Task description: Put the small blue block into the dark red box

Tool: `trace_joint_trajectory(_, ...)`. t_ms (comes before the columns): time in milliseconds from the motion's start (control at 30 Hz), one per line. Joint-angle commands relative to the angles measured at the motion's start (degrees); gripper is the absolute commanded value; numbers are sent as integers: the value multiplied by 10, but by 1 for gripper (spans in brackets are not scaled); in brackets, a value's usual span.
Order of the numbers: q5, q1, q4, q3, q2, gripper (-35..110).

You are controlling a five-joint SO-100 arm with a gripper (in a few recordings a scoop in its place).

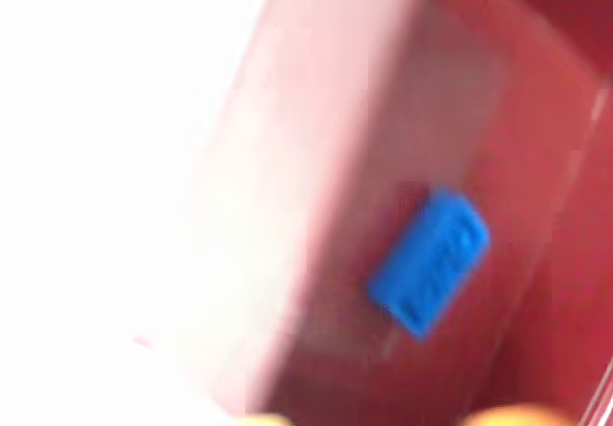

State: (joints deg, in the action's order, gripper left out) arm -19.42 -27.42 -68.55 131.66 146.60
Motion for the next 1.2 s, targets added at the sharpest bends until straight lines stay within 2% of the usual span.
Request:
trace_joint_trajectory(0, 11, 103, -57, 56, 160, 0)
trace_joint_trajectory(233, 85, 312, -126, 195, 453, 0)
trace_joint_trajectory(467, 156, 478, -112, 283, 457, 0)
trace_joint_trajectory(600, 216, 526, -92, 368, 457, 0)
trace_joint_trajectory(1167, 209, 554, -87, 404, 457, 0)
